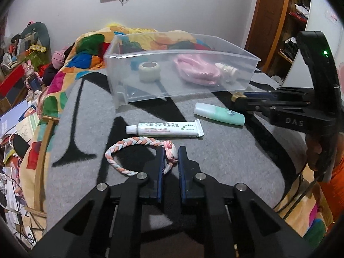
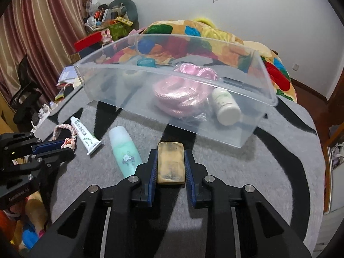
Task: Organize objects
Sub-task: 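Carry the braided bracelet into the box with the left tool while the right carries the soap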
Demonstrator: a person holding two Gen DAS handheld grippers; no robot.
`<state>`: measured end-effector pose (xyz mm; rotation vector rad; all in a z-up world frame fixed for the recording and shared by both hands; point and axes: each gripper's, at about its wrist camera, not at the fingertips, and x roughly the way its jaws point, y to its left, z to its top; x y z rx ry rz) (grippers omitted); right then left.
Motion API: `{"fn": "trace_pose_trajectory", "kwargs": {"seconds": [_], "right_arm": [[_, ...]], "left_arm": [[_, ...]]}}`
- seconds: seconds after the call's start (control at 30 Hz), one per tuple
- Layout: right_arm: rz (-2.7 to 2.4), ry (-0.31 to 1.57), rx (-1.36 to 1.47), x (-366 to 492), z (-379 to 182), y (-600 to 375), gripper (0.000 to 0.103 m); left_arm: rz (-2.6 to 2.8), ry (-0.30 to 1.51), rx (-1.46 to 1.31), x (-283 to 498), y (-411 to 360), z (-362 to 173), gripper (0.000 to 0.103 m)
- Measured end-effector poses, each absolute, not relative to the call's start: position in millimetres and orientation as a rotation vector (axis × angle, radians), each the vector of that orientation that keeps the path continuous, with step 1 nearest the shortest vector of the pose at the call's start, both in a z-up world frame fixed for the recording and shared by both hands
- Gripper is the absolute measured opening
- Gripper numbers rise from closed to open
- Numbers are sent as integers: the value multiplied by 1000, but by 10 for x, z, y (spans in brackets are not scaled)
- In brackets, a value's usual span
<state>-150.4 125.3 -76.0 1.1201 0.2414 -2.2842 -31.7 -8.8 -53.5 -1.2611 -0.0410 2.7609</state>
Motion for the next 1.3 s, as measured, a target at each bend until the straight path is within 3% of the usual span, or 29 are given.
{"fn": "trace_pose_trajectory", "kwargs": {"seconds": [0.67,0.9,1.3], "right_arm": [[-2460,101,853,-1589,148,1377,22],[-2463,117,844,-1814,180,1203,22],[-2411,181,1026,-2316,-297,928,22]], "left_arm": [[2919,-20,-931,-632,-295,422,11],[2836,-30,-1004,-1138,-249,343,11],[2712,1,-1161,-1658,-45,-3,11]]}}
